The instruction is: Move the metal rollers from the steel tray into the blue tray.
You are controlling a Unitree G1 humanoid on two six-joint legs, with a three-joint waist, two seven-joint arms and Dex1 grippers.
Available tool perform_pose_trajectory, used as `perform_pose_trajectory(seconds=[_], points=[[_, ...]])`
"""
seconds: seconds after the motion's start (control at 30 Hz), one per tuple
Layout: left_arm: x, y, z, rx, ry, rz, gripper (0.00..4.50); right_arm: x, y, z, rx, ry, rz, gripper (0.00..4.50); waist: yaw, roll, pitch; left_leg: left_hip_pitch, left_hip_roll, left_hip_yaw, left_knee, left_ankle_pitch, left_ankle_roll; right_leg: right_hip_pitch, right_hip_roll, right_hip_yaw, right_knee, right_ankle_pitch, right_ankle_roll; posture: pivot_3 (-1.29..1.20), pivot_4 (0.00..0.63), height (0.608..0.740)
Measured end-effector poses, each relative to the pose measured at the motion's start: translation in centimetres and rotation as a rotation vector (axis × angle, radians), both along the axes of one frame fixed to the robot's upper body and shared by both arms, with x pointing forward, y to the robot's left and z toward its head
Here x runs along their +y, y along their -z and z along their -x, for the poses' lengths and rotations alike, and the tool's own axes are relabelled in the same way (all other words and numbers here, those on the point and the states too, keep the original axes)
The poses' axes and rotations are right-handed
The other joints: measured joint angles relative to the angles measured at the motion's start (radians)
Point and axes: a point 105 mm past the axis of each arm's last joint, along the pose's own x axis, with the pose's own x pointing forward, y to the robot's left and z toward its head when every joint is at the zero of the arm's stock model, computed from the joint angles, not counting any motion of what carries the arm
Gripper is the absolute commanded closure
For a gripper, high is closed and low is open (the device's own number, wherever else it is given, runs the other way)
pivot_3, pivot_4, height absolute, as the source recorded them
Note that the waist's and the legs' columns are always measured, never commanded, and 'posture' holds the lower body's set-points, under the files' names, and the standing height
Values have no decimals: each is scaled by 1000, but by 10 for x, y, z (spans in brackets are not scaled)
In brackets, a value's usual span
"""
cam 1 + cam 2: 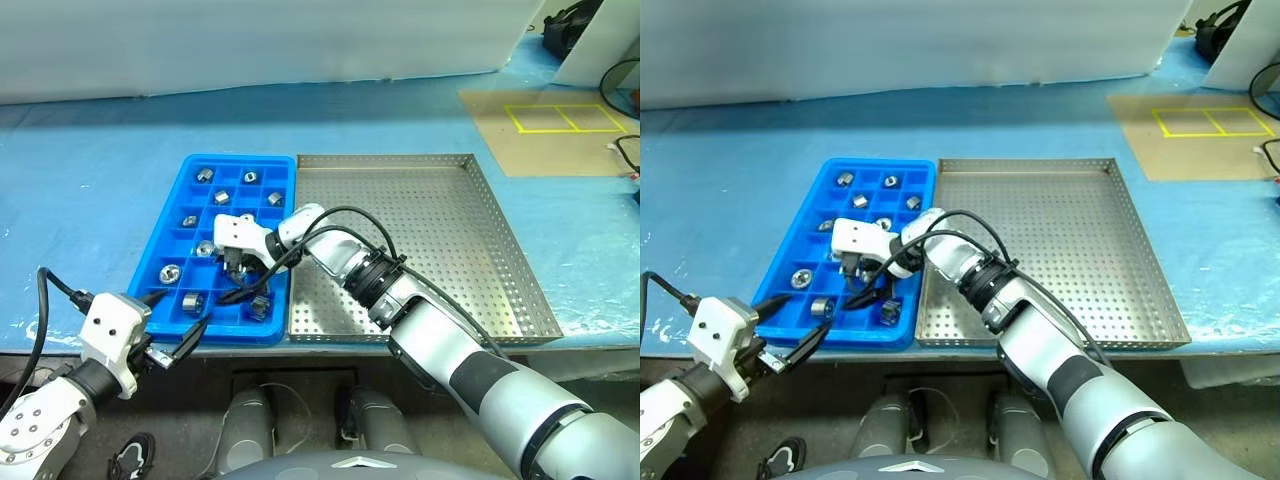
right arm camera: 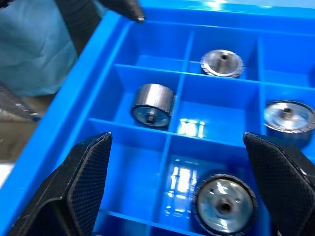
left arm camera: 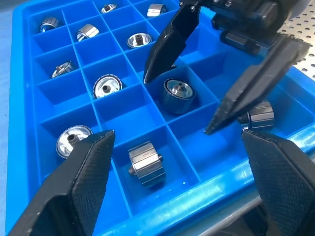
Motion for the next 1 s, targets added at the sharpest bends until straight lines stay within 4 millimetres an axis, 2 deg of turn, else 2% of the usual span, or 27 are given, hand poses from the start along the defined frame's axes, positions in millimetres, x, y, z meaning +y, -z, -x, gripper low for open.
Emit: perform_pose_trajectory(seconds=[0.2,0.3,0.4,0.53,0.63,0.8,0.9,1.0], points=[[-6,-8,-5,-35,18,62,194,2,-44,-2,-109,-99,-100,116,-1,0,0,0,0,0,0,0,0,0,0,0,0,0,-1,-86,150,740],[-8,-11,-7,-45,27,81,194,0,-56,7,-313,-285,-126,116,-2,0,0,-1,0,0,0,0,0,-1,0,0,0,1,-2,-90,150,740],[-13,-11,-10,-47,42,92,194,5,-58,4,-490,-385,-84,116,-6,0,0,0,0,0,0,0,0,-1,0,0,1,1,-2,-86,150,740],[-22,-8,-13,-45,58,119,194,22,-45,-9,-537,-314,-23,116,-10,1,0,0,1,0,0,0,0,-2,0,0,2,0,-3,-65,150,740],[-24,-6,-13,-42,54,132,194,25,-44,-13,-496,-271,-23,116,-4,1,0,-2,0,0,0,-1,1,-2,0,0,2,0,-4,-55,150,740],[-24,2,-9,-15,24,142,194,16,-37,-35,-449,-109,18,116,0,1,1,-2,0,0,0,-1,2,-1,0,-1,1,0,-4,-48,150,740],[-25,1,-9,-20,18,155,194,6,-32,-49,-360,29,55,116,0,2,1,-2,0,0,0,-1,1,-2,0,-1,2,0,-4,-49,150,740],[-26,1,-9,-20,21,157,194,3,-39,-50,-293,43,61,116,-2,2,1,-1,1,0,0,-1,1,-2,0,-1,3,-1,-5,-55,150,740]])
